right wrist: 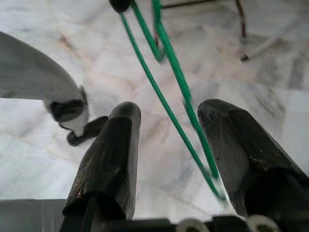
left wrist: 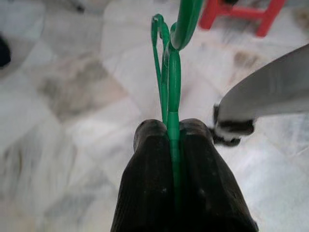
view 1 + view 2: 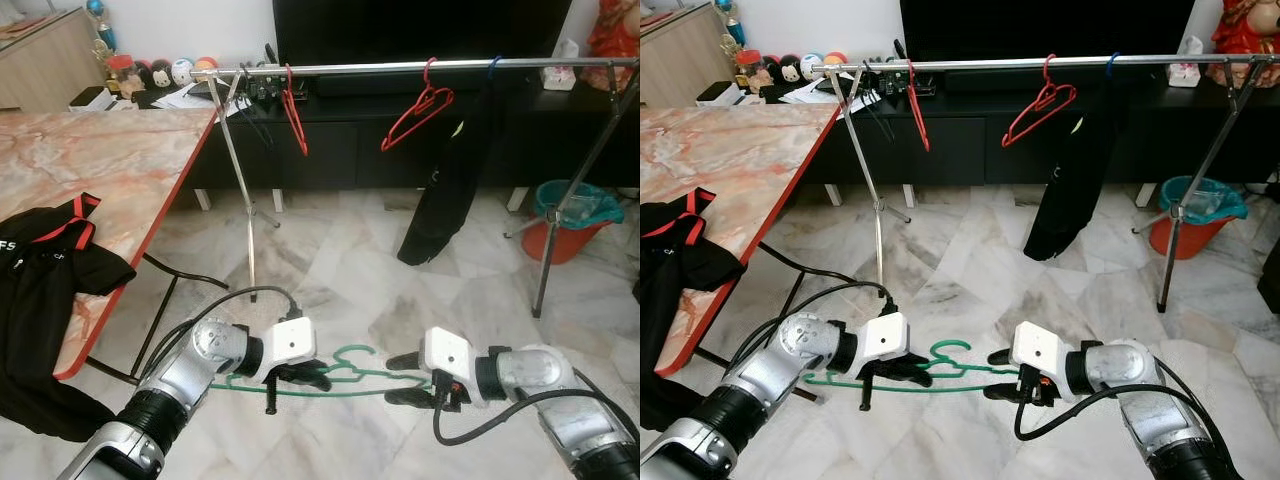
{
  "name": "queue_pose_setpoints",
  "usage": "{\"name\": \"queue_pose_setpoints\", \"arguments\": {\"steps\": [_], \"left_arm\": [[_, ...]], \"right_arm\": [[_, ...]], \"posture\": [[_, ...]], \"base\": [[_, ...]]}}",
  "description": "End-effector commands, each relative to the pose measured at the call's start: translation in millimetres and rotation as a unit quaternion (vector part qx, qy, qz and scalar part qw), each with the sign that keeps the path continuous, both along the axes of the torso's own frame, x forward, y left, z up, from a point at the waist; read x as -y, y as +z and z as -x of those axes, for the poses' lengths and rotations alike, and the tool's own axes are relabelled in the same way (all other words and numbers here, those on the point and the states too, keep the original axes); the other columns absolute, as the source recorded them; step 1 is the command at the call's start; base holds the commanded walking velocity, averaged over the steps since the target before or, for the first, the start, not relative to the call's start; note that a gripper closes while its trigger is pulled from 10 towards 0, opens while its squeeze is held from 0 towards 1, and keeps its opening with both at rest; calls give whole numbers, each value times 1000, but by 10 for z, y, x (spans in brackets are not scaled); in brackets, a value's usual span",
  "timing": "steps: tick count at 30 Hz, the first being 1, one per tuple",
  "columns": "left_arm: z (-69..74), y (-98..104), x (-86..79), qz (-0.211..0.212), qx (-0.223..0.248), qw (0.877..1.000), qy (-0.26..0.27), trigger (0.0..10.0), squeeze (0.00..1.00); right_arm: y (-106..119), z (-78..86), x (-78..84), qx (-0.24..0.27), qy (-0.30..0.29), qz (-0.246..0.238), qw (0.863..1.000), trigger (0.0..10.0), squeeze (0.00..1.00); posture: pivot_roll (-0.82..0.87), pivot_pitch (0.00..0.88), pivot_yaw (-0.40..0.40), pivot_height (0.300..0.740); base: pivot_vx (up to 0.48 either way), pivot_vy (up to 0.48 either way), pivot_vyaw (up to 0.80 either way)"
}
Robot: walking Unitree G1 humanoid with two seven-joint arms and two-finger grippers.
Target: Hang hanger
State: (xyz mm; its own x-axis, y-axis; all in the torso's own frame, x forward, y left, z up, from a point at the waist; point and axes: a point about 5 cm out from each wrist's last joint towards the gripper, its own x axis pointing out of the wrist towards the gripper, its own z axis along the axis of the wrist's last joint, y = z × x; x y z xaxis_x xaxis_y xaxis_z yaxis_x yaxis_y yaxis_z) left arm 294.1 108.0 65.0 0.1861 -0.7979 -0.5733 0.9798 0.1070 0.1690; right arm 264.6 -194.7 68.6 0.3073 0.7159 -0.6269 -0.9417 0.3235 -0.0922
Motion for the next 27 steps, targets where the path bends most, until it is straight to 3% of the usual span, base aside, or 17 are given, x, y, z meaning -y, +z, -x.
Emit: {"name": "queue_pose_setpoints", "arguments": {"steps": [1,5,6,7,10,11,12,15,17,20,21,22,24,25,26,27], "left_arm": [[-30,-124,-169,-30,13,998,57,0,0],[-35,-219,-226,-40,18,994,104,0,0],[-22,-366,-277,-49,19,983,178,10000,0],[-22,-366,-277,-49,19,983,178,10000,0],[45,-587,-342,-54,5,958,283,10000,0],[45,-587,-342,-54,5,958,283,10000,0],[137,-737,-381,-44,-19,933,356,10000,0],[227,-870,-471,-12,-61,886,460,10000,0],[238,-887,-593,-18,-49,868,495,10000,0],[192,-846,-834,4,-56,813,580,10000,0],[207,-855,-891,2,-58,803,594,10000,0],[247,-885,-930,-7,-60,799,598,10000,0],[405,-1003,-998,-44,-67,801,594,10000,0],[405,-1003,-998,-44,-67,801,594,10000,0],[620,-1140,-1096,-94,-75,802,585,10000,0],[732,-1202,-1153,-113,-82,797,587,10000,0]], "right_arm": [[-46,-51,23,14,-31,13,999,10000,0],[-124,-77,71,18,-67,28,997,10000,0],[-256,-143,137,28,-151,40,987,10000,0],[-256,-143,137,28,-151,40,987,10000,0],[-476,-194,168,32,-287,39,957,10000,0],[-476,-194,168,32,-287,39,957,10000,0],[-709,-109,132,-5,-389,21,921,10000,0],[-1001,114,69,-59,-471,19,880,10000,0],[-1136,255,78,-81,-522,20,849,10000,0],[-1270,439,136,-102,-588,16,802,10000,0],[-1310,503,153,-113,-611,9,784,10000,0],[-1352,577,170,-122,-633,1,765,10000,0],[-1401,662,179,-133,-655,-5,744,10000,0],[-1401,662,179,-133,-655,-5,744,10000,0],[-1444,742,180,-139,-659,3,739,10000,0],[-1467,787,185,-141,-661,9,737,10000,0]], "posture": [[-216,41,83,740],[-213,43,82,740],[-216,44,82,740],[-216,44,82,740],[-224,48,83,740],[-224,48,83,740],[-220,47,83,740],[-214,38,81,740],[-220,37,78,740],[-210,25,74,740],[-209,23,73,740],[-209,13,73,740],[-216,4,77,740],[-216,4,77,740],[-227,0,78,740],[-231,0,77,740]], "base": [[0,0,0],[0,0,0],[0,0,0],[0,0,0],[0,0,0],[0,0,0],[0,0,0],[0,0,0],[0,0,0],[0,0,0],[0,0,0],[0,0,0],[0,0,0],[0,0,0],[0,0,0],[0,0,0]]}}
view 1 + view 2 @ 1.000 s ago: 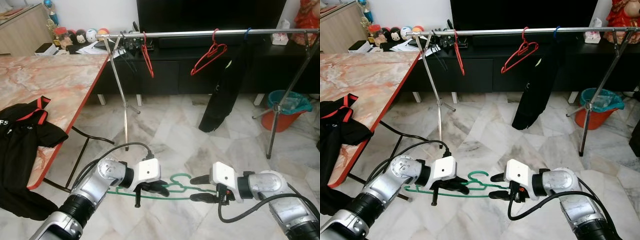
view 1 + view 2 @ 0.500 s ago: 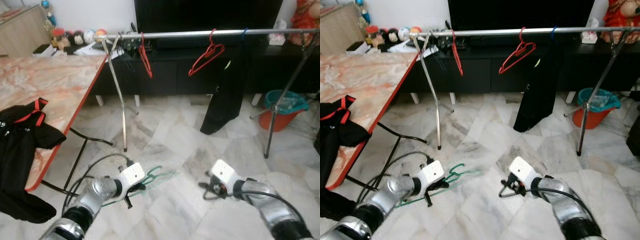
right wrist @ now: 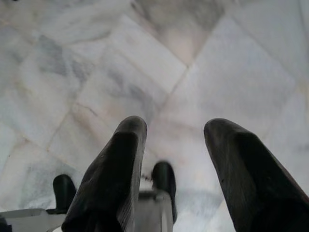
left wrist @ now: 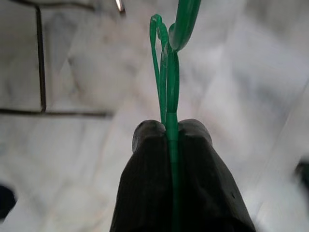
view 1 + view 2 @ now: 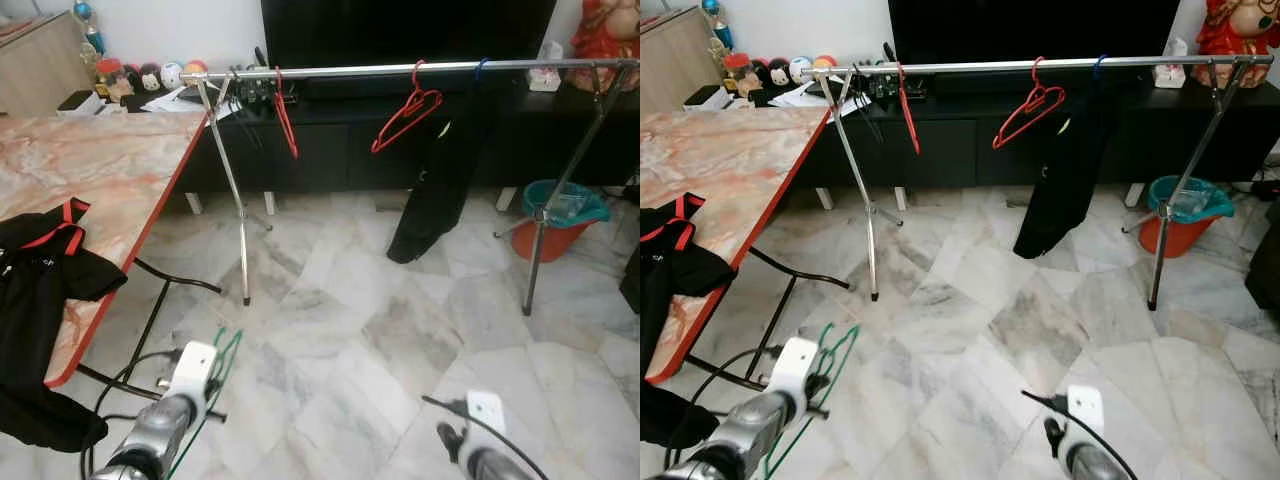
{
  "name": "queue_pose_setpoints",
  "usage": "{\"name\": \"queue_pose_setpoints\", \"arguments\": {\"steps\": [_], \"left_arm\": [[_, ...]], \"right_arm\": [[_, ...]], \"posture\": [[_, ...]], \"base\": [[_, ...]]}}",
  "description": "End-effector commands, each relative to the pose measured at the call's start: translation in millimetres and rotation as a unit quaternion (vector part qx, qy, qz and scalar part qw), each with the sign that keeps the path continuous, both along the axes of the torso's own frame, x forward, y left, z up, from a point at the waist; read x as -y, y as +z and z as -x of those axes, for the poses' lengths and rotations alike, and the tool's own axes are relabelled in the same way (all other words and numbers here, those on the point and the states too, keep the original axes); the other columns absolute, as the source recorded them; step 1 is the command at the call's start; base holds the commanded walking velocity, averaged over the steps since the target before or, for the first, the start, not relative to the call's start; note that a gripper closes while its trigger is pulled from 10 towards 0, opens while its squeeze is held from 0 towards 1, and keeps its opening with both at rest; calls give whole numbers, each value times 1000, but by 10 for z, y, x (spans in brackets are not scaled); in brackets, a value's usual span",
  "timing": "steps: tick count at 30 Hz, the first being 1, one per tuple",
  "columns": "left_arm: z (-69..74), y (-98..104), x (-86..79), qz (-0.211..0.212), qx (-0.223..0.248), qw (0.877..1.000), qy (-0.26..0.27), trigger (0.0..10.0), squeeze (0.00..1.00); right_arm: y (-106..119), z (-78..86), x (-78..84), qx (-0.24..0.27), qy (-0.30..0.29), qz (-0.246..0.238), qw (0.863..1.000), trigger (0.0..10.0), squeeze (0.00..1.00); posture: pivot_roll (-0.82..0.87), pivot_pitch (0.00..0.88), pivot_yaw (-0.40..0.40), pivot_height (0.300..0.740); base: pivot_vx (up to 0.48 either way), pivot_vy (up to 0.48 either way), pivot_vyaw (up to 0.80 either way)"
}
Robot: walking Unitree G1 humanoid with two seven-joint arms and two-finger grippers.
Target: Hang hanger
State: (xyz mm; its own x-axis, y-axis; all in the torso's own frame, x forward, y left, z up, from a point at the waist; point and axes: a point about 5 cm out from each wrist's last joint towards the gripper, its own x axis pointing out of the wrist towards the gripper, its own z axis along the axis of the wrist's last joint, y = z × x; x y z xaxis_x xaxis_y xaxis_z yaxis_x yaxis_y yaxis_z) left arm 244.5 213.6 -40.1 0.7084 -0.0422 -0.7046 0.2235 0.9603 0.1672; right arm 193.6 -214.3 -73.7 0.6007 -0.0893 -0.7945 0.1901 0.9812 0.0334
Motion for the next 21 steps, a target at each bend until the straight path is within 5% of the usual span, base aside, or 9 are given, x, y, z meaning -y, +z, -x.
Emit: {"name": "queue_pose_setpoints", "arguments": {"steps": [1,3,10,14,21], "left_arm": [[465,-261,-215,-38,-81,996,23,10000,0],[669,-342,-308,-39,-108,992,47,10000,0],[1016,-456,-415,-31,-147,986,70,10000,0],[1006,-459,-371,-12,-138,988,74,10000,0],[750,-395,-191,27,-91,992,78,10000,0]], "right_arm": [[-87,176,10,-19,-25,3,1000,10000,0],[-124,264,26,-27,-39,2,999,10000,0],[-213,500,57,-55,-42,11,998,10000,0],[-247,630,100,-60,-59,6,996,10000,0],[-270,818,225,-70,-63,6,996,10000,0]], "posture": [[-227,0,72,740],[-223,0,66,740],[-221,0,55,740],[-227,0,54,740],[-254,0,55,740]], "base": [[0,0,0],[0,0,0],[0,0,0],[0,0,0],[0,0,0]]}}
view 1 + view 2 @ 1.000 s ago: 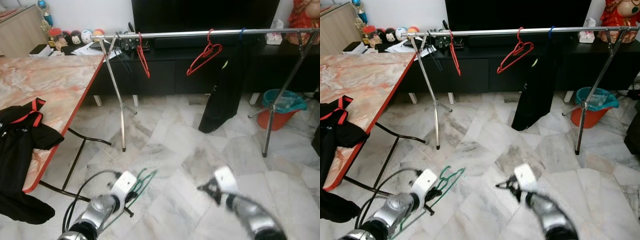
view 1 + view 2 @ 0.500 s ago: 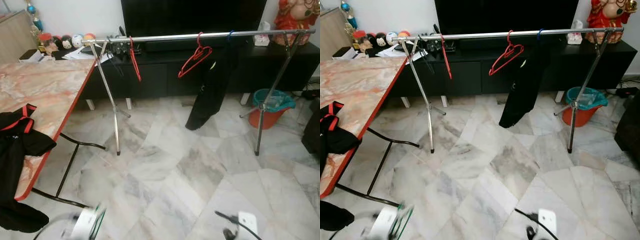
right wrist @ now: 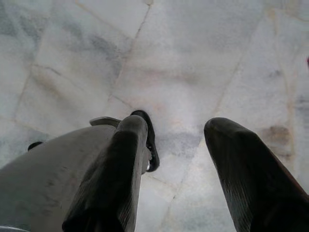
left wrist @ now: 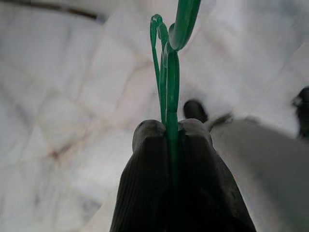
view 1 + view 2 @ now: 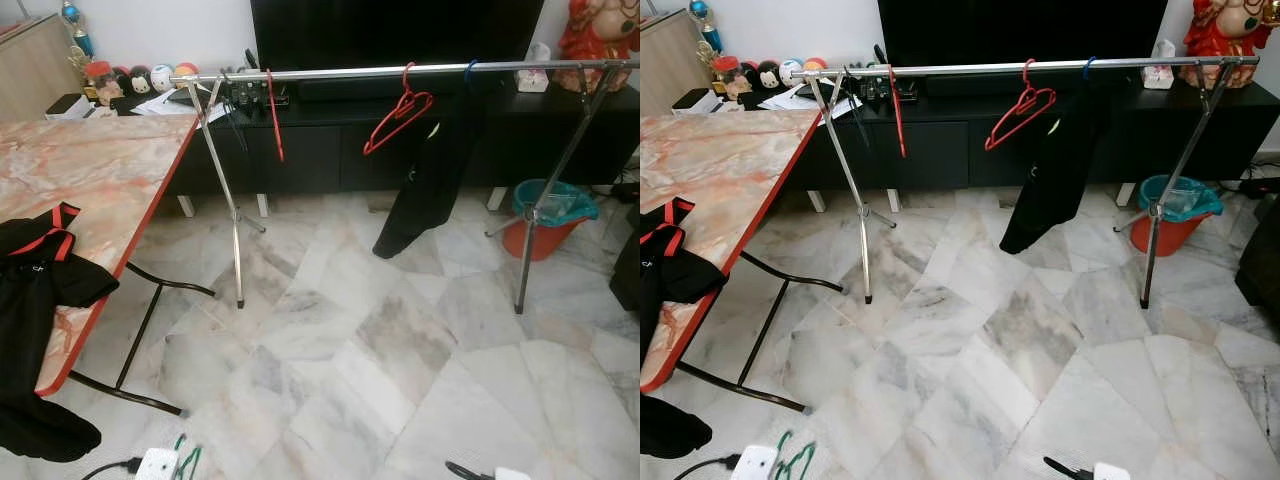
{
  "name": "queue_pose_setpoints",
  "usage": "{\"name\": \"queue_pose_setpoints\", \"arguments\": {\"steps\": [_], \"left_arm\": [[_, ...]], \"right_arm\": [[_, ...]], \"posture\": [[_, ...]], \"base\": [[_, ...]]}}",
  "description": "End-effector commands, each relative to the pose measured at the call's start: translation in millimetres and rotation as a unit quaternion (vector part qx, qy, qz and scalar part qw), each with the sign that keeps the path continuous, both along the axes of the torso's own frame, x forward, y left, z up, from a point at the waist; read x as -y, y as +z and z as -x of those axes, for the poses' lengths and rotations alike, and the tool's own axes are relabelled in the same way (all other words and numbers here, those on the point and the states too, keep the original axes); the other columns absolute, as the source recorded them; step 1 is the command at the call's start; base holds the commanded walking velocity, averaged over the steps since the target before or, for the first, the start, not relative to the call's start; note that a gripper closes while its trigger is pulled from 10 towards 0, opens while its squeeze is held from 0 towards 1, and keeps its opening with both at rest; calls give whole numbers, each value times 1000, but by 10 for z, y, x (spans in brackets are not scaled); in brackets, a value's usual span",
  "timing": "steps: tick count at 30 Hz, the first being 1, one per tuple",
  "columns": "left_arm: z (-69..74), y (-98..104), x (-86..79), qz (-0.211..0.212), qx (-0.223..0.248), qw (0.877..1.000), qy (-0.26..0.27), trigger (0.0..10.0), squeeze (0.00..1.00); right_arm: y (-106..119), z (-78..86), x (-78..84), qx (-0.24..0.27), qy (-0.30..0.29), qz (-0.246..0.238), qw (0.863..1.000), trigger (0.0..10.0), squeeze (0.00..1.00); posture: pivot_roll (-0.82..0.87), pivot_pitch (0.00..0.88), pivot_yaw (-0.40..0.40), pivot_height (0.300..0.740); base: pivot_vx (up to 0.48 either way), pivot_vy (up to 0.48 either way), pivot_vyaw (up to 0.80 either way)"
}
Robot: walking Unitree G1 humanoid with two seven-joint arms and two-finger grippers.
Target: Hang hanger
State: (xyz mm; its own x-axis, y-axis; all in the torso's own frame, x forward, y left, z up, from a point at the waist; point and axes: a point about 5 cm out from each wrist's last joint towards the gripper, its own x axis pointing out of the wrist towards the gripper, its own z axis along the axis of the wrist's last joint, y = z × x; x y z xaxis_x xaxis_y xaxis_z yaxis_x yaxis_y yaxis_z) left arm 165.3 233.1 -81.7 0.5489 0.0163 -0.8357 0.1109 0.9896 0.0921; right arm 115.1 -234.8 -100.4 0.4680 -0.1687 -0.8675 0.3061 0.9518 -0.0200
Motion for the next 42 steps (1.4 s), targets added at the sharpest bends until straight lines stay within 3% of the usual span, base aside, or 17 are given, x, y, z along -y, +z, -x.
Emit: {"name": "queue_pose_setpoints", "arguments": {"steps": [1,7,12,22,29,33,40,42], "left_arm": [[-68,26,32,8,17,1000,5,10000,0],[-153,44,118,11,25,1000,-4,10000,0],[-163,50,107,10,26,1000,-1,10000,0],[-243,91,77,4,29,1000,3,10000,0],[-300,115,81,1,34,999,12,10000,0],[-319,130,48,4,42,998,46,10000,0],[-244,88,46,12,38,995,87,10000,0],[-155,36,80,16,26,995,91,10000,0]], "right_arm": [[-3,47,35,-1,-1,-2,1000,10000,0],[2,174,176,-12,-8,4,1000,10000,0],[0,174,173,-15,-8,4,1000,10000,0],[23,-215,-170,12,10,-13,1000,10000,0],[23,-272,-272,16,8,-16,1000,10000,0],[8,-255,-324,10,26,-14,1000,10000,0],[6,-156,-173,5,35,3,999,10000,0],[27,-58,28,6,33,16,999,10000,0]], "posture": [[-256,0,55,740],[-256,0,57,740],[-257,0,65,740],[-249,0,77,740],[-239,0,79,740],[-231,0,47,740],[-230,0,16,740],[-232,0,6,740]], "base": [[0,0,0],[211,0,0],[263,0,0],[280,0,0],[282,0,0],[281,0,0],[283,0,0],[289,0,0]]}}
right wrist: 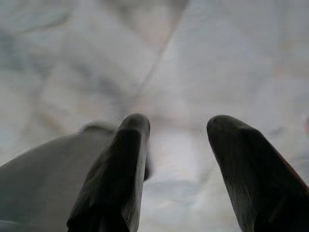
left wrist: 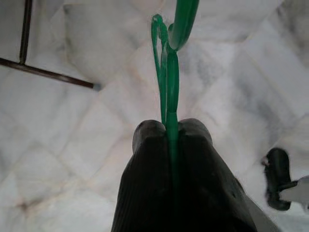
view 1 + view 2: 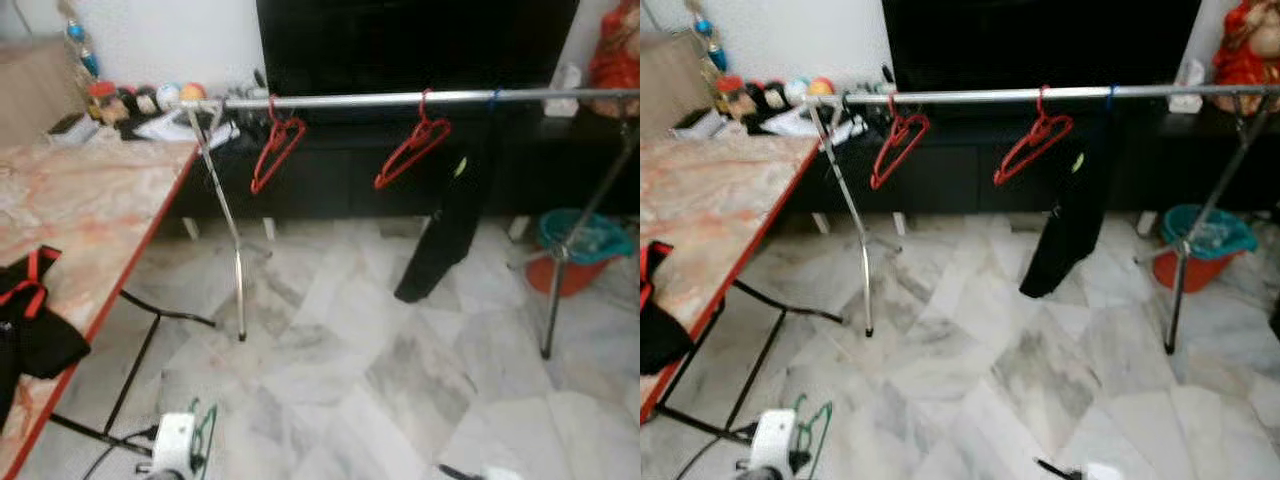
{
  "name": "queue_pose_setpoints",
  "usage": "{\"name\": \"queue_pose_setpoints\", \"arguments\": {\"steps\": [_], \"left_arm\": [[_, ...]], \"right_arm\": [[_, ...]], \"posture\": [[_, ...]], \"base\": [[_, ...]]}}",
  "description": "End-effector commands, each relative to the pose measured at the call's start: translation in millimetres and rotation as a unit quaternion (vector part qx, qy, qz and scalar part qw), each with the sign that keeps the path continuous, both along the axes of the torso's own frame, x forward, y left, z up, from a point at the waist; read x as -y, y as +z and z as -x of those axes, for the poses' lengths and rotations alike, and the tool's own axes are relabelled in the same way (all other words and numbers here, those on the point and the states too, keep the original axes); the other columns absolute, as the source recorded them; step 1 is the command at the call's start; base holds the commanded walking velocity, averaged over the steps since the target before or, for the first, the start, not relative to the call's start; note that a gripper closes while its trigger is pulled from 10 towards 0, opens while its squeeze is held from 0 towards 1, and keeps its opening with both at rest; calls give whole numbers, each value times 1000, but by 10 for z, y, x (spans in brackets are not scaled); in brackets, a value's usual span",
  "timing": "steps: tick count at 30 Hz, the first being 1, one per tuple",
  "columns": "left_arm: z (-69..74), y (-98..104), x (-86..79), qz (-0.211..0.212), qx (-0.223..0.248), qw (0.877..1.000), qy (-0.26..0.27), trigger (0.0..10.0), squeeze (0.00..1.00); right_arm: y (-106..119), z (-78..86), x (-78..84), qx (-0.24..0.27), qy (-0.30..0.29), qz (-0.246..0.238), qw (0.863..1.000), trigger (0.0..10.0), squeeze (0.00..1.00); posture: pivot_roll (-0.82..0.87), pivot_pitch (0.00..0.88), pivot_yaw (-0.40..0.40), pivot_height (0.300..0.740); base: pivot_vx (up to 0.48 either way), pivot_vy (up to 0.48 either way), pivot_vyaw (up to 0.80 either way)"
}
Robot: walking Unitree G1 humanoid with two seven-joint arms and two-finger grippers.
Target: Hang hanger
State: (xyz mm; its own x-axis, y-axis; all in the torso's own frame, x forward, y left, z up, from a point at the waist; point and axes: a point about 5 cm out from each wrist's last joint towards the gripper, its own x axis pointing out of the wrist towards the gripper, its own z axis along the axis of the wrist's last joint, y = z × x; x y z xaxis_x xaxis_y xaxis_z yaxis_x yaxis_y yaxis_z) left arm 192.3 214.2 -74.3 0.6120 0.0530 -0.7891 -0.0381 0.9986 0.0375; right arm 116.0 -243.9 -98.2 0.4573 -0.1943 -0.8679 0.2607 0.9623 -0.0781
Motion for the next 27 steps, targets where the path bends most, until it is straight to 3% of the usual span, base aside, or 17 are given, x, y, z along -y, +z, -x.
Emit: {"name": "queue_pose_setpoints", "arguments": {"steps": [1,5,11,21,27], "left_arm": [[115,-37,-109,-11,-17,1000,19,10000,0],[114,-40,-97,-9,-18,1000,18,10000,0],[79,-19,-111,-14,-14,1000,9,10000,0],[64,-11,-113,-18,-15,1000,-1,10000,0],[65,-17,-91,-16,-16,1000,-7,10000,0]], "right_arm": [[4,-49,-63,16,10,-11,1000,10000,0],[0,26,-9,13,12,-8,1000,10000,0],[-1,4,-34,13,16,-10,1000,10000,0],[-70,80,-253,6,21,-21,1000,10000,0],[-77,93,-271,3,27,-18,999,10000,0]], "posture": [[-232,0,6,740],[-232,0,6,740],[-232,0,26,740],[-233,0,40,740],[-233,0,45,740]], "base": [[289,0,0],[287,0,0],[286,0,0],[290,0,0],[290,0,0]]}}
